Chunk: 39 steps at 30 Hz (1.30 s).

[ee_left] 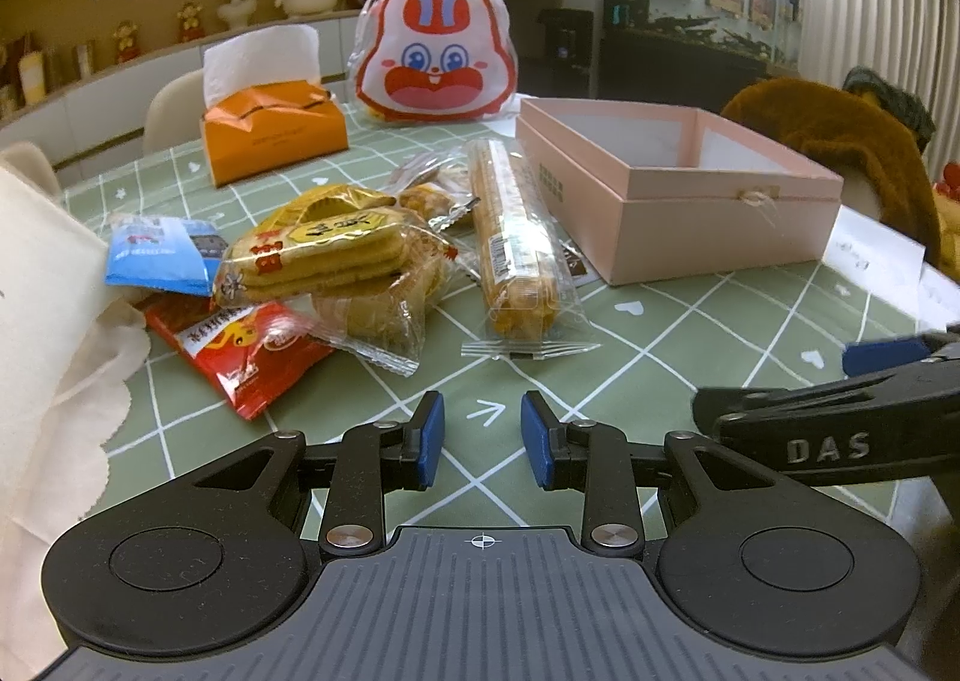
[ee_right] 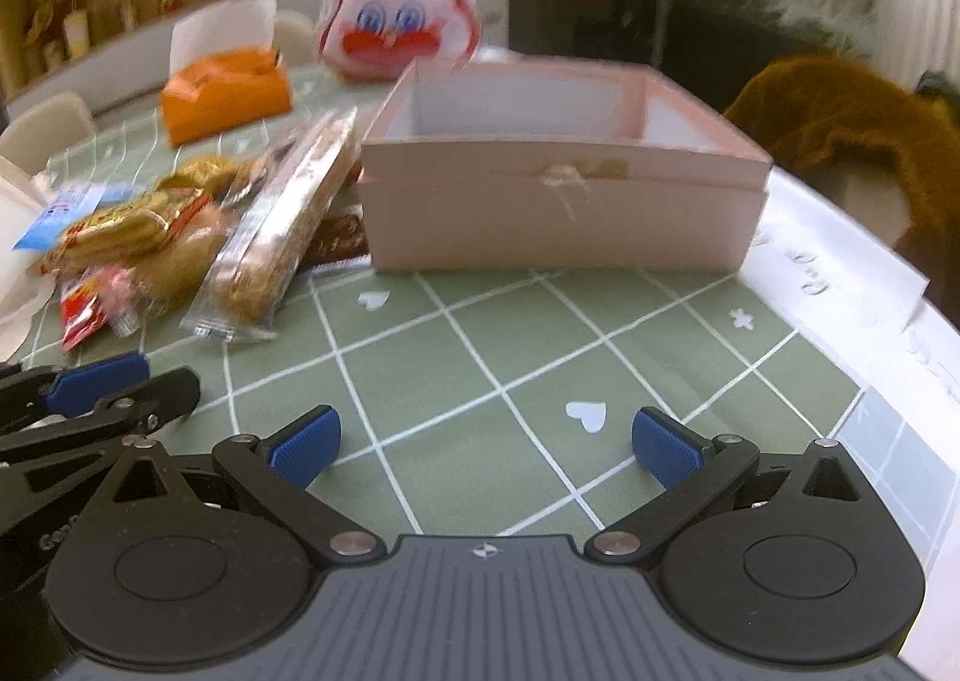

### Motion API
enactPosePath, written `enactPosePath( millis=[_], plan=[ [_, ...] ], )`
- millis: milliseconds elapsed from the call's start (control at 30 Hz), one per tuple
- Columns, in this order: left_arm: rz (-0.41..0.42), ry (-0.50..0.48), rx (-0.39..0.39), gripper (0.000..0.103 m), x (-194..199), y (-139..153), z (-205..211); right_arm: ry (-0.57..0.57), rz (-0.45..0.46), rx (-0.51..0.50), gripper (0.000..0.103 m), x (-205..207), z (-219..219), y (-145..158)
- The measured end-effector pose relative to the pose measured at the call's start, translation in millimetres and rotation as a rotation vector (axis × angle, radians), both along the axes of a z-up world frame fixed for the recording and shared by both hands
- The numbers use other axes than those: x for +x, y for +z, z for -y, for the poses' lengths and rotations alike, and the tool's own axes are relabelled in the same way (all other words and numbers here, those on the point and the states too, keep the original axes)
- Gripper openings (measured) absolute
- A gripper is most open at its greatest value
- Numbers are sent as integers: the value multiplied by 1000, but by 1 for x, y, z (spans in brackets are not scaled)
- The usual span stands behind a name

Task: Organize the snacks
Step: 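Move the right tool to the long clear-wrapped bread stick and grasp it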

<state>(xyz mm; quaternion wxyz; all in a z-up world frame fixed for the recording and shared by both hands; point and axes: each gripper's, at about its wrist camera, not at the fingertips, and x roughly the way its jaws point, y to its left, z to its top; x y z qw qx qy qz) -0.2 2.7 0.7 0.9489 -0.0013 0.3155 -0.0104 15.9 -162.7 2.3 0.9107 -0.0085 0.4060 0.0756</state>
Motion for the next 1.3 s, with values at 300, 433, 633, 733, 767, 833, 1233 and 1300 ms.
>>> enactPosePath(
  millis=[300, 433, 633, 733, 767, 833, 1233, 1300],
  plan=[
    [-58, 163, -174, 31, 38, 80, -80, 96, -227, -57, 89, 33, -15, 16],
    [-61, 246, -320, 31, 55, 114, -132, 142, -126, -151, 88, 56, -45, 59],
    [-153, 208, -337, 31, 103, 91, -134, 162, -138, -71, 88, 79, -70, 92],
    [-218, 170, -332, 31, 119, 65, -121, 148, -181, 6, 88, 75, -62, 85],
    [-249, 139, -345, 31, 123, 55, -116, 145, -194, 23, 88, 72, -56, 83],
    [-300, 65, -330, 35, 121, 43, -103, 125, -209, 41, 88, 70, -50, 75],
    [-283, 43, -216, 42, 80, 44, -94, 89, -282, 92, 71, 108, -80, 39],
    [-278, 60, -244, 38, 75, 44, -98, 94, -293, 56, 68, 115, -84, 31]
  ],
)
